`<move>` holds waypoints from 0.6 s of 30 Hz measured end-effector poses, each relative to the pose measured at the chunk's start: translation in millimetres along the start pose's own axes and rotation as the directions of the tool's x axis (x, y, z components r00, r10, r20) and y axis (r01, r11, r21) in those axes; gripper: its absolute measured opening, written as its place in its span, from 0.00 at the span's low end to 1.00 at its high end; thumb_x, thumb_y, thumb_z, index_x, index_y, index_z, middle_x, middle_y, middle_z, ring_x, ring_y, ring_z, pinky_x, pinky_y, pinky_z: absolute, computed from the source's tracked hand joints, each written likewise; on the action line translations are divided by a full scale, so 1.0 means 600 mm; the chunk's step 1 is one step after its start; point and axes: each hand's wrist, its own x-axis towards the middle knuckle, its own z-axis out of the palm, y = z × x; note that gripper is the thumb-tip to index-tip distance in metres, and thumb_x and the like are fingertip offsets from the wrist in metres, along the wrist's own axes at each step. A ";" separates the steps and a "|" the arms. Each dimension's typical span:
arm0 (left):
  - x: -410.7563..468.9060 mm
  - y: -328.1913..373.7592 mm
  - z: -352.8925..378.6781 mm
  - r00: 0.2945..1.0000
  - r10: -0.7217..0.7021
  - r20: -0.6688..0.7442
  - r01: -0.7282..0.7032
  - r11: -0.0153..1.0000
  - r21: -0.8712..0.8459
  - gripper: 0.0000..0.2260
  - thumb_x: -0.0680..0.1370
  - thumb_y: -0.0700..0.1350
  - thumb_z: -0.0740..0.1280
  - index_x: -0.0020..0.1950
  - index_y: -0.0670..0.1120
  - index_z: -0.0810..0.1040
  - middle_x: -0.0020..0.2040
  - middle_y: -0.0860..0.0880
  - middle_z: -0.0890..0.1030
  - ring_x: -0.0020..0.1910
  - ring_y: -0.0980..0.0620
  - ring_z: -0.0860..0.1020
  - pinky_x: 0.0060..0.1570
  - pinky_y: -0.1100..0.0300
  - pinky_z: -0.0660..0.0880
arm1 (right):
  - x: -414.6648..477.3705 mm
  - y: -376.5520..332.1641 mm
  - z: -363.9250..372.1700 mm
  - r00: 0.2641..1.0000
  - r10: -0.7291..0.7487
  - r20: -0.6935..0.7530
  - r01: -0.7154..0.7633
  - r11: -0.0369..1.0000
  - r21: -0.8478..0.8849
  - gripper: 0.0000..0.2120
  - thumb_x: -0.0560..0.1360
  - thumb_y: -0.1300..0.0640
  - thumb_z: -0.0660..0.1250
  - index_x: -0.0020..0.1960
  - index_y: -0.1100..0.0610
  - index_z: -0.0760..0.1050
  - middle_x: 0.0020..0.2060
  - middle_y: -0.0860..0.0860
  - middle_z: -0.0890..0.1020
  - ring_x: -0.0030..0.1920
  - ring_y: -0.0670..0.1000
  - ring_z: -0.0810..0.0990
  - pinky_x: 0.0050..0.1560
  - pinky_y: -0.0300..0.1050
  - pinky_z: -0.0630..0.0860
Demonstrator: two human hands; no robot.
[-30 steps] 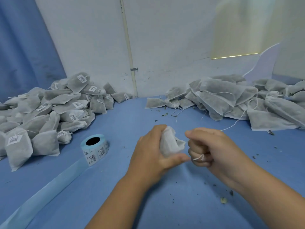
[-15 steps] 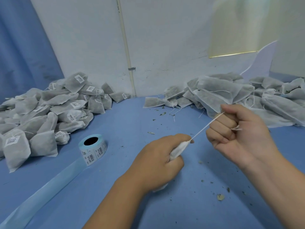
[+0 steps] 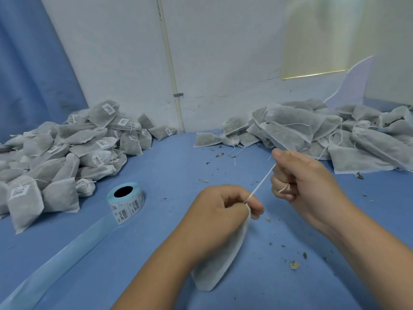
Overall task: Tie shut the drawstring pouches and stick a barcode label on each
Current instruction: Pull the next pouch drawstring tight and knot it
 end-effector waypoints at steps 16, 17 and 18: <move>0.002 0.015 -0.023 0.983 -0.047 -0.179 -0.062 0.828 -0.558 0.08 0.69 0.46 0.72 0.47 0.47 0.87 0.30 0.51 0.76 0.25 0.55 0.69 0.28 0.65 0.69 | -0.019 0.018 0.028 0.983 -0.159 0.094 0.180 0.710 -0.681 0.12 0.76 0.53 0.66 0.36 0.56 0.74 0.22 0.42 0.69 0.23 0.42 0.64 0.25 0.31 0.63; 0.002 0.014 -0.023 0.970 -0.072 -0.231 -0.066 0.840 -0.539 0.09 0.70 0.47 0.72 0.47 0.48 0.87 0.31 0.51 0.77 0.26 0.55 0.70 0.28 0.65 0.69 | -0.023 0.019 0.032 0.980 -0.156 0.121 0.196 0.680 -0.707 0.10 0.76 0.54 0.66 0.37 0.55 0.74 0.22 0.42 0.70 0.24 0.42 0.66 0.26 0.32 0.64; 0.003 0.013 -0.024 0.954 -0.095 -0.283 -0.069 0.851 -0.520 0.08 0.71 0.48 0.71 0.47 0.49 0.87 0.32 0.51 0.79 0.27 0.56 0.70 0.29 0.65 0.70 | -0.027 0.019 0.037 0.976 -0.153 0.153 0.216 0.650 -0.728 0.09 0.77 0.54 0.65 0.37 0.53 0.74 0.23 0.41 0.71 0.25 0.42 0.67 0.27 0.32 0.65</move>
